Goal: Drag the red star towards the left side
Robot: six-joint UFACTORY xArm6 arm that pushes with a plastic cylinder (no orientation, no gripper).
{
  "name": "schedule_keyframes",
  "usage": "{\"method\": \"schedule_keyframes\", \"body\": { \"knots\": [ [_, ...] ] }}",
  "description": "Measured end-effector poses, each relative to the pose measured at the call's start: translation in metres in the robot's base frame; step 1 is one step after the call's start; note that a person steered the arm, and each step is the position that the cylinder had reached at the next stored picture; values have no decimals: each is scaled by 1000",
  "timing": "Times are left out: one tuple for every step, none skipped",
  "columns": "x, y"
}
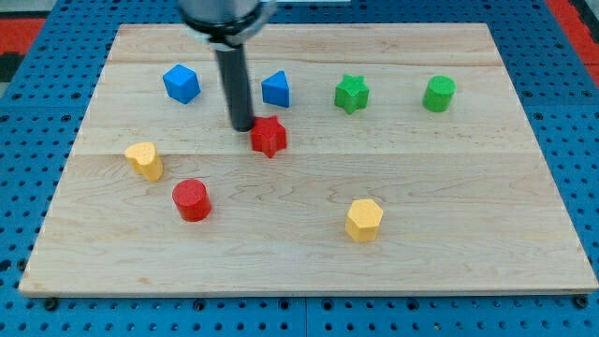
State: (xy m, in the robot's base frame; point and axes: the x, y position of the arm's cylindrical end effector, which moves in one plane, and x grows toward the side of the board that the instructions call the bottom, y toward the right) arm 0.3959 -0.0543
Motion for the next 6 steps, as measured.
{"method": "schedule_keyframes", "body": {
  "knots": [
    [15,42],
    [74,63],
    [64,71],
    [68,108],
    [115,94],
    [132,72]
  ]
}}
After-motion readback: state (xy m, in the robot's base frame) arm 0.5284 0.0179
